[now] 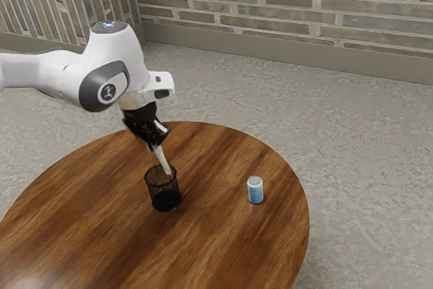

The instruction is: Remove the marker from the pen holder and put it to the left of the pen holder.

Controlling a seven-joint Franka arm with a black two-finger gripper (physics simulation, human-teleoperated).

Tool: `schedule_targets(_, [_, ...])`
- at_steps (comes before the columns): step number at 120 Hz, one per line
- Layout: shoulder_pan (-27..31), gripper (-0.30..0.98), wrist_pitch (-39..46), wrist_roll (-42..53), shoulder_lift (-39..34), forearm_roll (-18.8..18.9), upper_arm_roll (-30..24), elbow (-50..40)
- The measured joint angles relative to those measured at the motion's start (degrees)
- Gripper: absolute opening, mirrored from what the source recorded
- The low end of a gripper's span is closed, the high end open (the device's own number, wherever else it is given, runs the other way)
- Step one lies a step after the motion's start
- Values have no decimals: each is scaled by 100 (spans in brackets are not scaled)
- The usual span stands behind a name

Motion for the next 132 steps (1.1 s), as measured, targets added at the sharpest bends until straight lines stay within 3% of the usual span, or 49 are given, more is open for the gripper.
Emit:
schedule_targets(22, [24,-9,-1663,-47,-166,82,246,914])
schedule_targets(40, [-18,-10,-3055,-98,280,226,656,1326])
schedule_targets(50, [101,-10,-3806,-156,891,316,771,1838])
schedule_targets(69, [77,-10,-5010,-257,2730,381,913,3448])
schedule_targets(122, [358,-10,-6741,-497,4197,264,1039,4727])
schedule_targets(132, [404,9,-6881,-507,4385,219,1035,4910])
